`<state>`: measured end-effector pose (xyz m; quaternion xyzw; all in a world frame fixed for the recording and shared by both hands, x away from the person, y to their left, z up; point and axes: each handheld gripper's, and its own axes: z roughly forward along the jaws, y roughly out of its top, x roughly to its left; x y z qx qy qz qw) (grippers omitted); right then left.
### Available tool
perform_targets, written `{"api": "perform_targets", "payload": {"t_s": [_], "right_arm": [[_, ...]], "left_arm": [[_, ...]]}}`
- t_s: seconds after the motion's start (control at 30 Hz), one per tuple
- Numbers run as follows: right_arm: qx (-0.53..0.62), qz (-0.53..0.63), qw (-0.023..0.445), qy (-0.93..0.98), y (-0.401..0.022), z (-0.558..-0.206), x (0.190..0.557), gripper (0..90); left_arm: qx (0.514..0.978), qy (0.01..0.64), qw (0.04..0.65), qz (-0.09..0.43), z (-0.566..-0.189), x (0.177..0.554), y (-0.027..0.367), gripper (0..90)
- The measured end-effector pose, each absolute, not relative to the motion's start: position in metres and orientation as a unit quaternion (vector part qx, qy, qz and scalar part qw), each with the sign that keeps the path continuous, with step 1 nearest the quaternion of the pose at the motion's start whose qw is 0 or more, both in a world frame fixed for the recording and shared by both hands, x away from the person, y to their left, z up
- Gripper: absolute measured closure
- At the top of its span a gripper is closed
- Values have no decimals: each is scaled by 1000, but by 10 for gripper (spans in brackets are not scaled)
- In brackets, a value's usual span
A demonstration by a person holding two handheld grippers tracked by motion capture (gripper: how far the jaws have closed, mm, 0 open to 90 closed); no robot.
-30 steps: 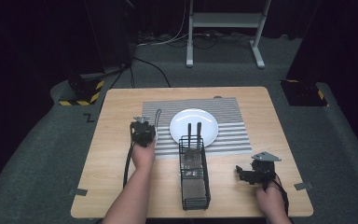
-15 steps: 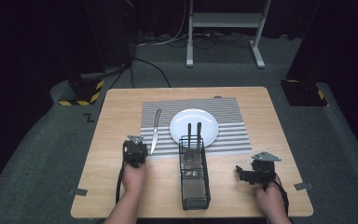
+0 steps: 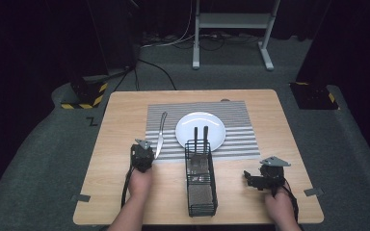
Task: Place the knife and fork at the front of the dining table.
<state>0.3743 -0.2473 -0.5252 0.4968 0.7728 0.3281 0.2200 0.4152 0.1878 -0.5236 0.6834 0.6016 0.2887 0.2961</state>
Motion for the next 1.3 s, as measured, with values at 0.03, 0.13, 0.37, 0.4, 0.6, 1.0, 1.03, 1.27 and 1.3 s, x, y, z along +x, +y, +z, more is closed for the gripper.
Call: {"api": "perform_targets", "payload": {"t_s": [0.03, 0.13, 0.37, 0.4, 0.6, 1.0, 1.03, 1.27, 1.3], "right_arm": [[497, 328, 220, 773, -247, -525, 374, 102], [496, 328, 220, 773, -247, -525, 374, 102], [496, 328, 220, 773, -247, -525, 374, 102], [496, 328, 220, 773, -247, -525, 374, 102], [495, 328, 220, 774, -247, -525, 374, 102], [496, 327, 220, 774, -248, -525, 374, 102], [496, 327, 220, 774, -248, -525, 374, 102], [497, 327, 219, 774, -247, -525, 373, 103], [497, 327, 219, 773, -247, -525, 373, 103]], "left_arm": [[684, 601, 294, 291, -524, 417, 188, 899], [683, 600, 294, 294, -524, 422, 188, 900], [685, 602, 285, 295, -523, 430, 190, 900], [686, 602, 285, 294, -523, 432, 190, 900], [684, 602, 285, 296, -523, 439, 192, 900], [695, 590, 285, 296, -512, 435, 181, 898], [696, 588, 287, 295, -511, 433, 180, 898], [697, 596, 270, 294, -516, 428, 179, 898], [699, 596, 268, 290, -519, 428, 179, 898]]}}
